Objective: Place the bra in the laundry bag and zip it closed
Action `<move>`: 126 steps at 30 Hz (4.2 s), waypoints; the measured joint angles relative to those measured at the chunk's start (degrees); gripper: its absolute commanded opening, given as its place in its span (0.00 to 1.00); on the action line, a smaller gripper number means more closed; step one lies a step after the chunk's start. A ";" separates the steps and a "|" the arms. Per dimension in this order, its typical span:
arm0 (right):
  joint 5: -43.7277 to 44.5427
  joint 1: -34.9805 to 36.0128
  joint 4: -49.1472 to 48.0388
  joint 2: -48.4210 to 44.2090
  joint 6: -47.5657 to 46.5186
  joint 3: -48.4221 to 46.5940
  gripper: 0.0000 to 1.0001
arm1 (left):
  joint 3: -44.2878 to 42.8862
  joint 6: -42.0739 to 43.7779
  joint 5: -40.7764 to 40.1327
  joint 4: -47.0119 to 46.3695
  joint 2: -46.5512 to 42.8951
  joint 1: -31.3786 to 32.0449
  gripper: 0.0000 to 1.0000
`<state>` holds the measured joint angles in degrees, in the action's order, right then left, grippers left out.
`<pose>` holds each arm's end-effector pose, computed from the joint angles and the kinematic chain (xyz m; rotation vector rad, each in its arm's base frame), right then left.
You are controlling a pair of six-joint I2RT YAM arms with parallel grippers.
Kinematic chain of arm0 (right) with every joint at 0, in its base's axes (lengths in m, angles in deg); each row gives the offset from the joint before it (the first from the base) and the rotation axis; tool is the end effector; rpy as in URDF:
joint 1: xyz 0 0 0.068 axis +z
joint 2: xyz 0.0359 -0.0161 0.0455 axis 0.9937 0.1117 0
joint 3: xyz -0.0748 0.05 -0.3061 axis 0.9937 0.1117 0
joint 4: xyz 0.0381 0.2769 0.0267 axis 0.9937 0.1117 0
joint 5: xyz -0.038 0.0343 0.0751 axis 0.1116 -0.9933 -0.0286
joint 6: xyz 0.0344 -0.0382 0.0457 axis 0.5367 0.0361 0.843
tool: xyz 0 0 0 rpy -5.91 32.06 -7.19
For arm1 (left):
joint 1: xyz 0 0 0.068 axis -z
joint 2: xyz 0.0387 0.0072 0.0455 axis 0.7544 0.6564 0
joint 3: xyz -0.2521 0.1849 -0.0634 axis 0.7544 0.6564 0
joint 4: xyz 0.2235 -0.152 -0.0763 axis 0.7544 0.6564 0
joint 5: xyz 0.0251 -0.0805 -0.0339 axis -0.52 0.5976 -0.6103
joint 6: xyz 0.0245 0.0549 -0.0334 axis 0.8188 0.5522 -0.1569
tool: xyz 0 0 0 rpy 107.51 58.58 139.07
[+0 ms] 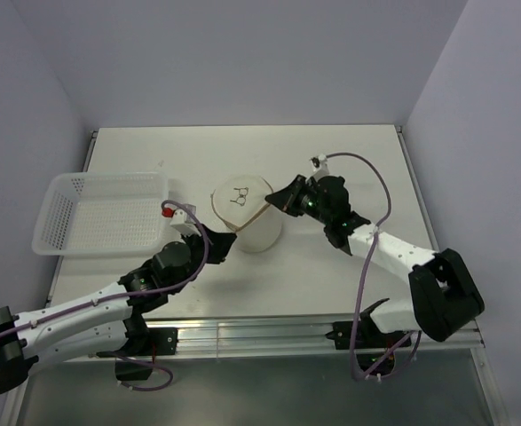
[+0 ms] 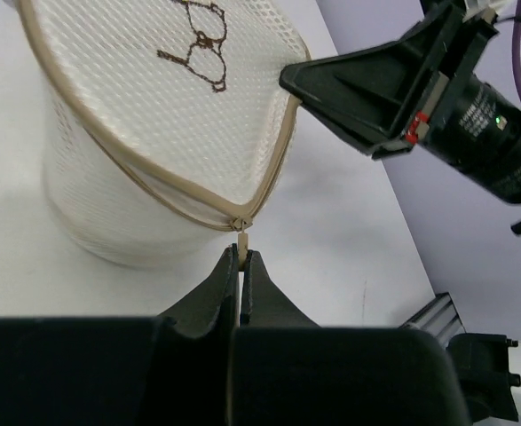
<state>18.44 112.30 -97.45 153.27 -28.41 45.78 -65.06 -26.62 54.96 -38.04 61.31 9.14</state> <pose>0.2619 0.1589 0.2700 0.1595 1.9539 1.1589 0.1281 -0.1636 0.2686 -0.1581 1.8412 -0.9817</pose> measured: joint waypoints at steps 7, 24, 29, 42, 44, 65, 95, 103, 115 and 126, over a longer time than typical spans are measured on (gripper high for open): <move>-13.53 -2.36 7.87 15.50 -10.45 -19.21 0.05 | 0.26 2.40 -4.70 4.74 -6.62 -0.20 0.00; -3.06 2.49 5.81 -0.90 -2.84 1.51 0.71 | -1.11 2.93 -2.08 -2.95 8.00 0.11 0.00; -2.89 6.38 2.71 -1.77 1.16 3.17 0.71 | -1.11 1.84 -0.74 -4.90 8.44 0.11 0.00; -2.93 6.56 0.85 3.87 3.67 0.37 0.13 | -1.11 1.40 0.81 -5.57 7.65 0.11 0.00; -2.84 6.56 1.03 3.87 3.72 0.13 0.03 | -1.11 1.42 0.83 -5.55 7.50 0.11 0.00; -14.10 -2.86 14.12 14.49 -11.74 -18.08 0.03 | 0.72 6.05 -8.15 7.34 -5.70 0.11 0.00; -1.81 6.88 1.81 -0.57 3.02 1.20 0.04 | -5.60 3.82 1.11 -4.76 11.30 0.13 0.00; -1.68 5.18 3.30 0.68 1.84 -1.07 0.00 | -5.16 4.04 0.46 -3.02 10.08 0.11 0.00; -13.81 0.33 14.01 7.87 -8.72 -14.56 0.00 | -2.54 5.25 -5.14 4.17 -1.90 0.00 0.00; -16.57 -0.63 16.15 9.81 -11.32 -15.69 0.00 | -3.10 6.75 -4.76 4.92 0.09 -0.02 0.37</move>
<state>1.87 111.66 -81.29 163.08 -39.73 30.08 -68.17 -19.87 50.20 -33.12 61.39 9.11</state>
